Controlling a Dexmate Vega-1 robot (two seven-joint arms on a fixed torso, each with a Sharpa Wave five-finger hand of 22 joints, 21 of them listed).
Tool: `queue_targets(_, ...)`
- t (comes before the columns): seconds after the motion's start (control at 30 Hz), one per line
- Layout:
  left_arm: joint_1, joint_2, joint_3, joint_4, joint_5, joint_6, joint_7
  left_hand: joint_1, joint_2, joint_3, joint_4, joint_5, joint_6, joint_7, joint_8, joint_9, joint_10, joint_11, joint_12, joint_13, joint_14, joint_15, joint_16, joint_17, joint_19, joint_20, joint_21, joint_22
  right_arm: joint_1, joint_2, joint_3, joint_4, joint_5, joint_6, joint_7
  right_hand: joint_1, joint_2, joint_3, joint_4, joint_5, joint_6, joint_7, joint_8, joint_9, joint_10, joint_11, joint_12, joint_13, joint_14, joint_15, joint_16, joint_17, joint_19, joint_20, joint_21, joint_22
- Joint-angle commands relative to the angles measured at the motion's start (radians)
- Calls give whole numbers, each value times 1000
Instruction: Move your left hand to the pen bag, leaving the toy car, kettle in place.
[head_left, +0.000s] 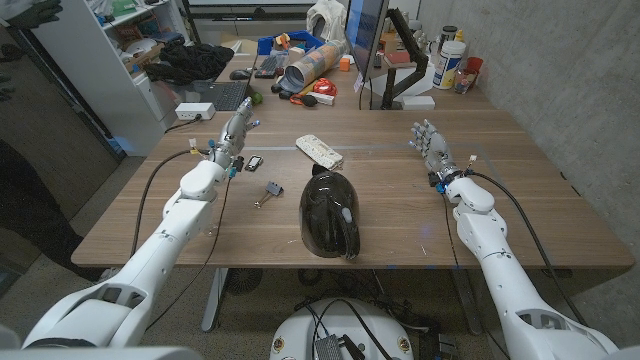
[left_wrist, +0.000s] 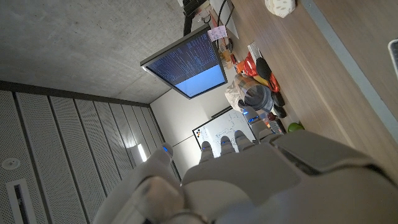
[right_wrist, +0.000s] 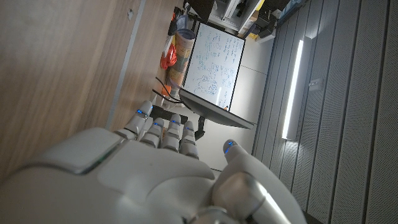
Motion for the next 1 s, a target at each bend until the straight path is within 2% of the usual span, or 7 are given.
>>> queue_targets(0.03, -36, 31, 10, 4, 72, 3, 17, 2, 26, 7, -5, 8, 7, -1, 4, 6, 1, 0, 8, 4, -49, 2, 4, 1, -97, -7, -2, 4, -5, 11, 20, -9, -16, -1, 15, 1, 32, 8, -1, 4, 10, 0, 4, 4, 6, 1, 4, 3, -1, 10, 3, 3, 0, 1, -4, 2)
queue_targets(0.6, -99, 72, 46, -8, 179, 16, 30, 6, 26, 8, -7, 8, 14, -1, 3, 6, 5, -1, 8, 4, -47, 4, 4, 1, -94, -8, -6, 4, -21, 11, 38, -29, -16, 2, 28, 3, 32, 9, -3, 4, 10, 0, 5, 5, 6, 0, 4, 3, -1, 10, 3, 2, 1, 1, -9, 3)
queue_targets(1.0, -139, 83, 66, -9, 225, 13, 25, 9, 26, 9, -8, 8, 18, -1, 3, 6, 5, -3, 8, 4, -48, 3, 3, 0, -93, -7, -9, 4, -28, 11, 45, -32, -16, 13, 32, 4, 32, 9, -4, 4, 11, 0, 5, 5, 6, 0, 3, 3, -1, 10, 3, 2, 2, 2, -12, 3)
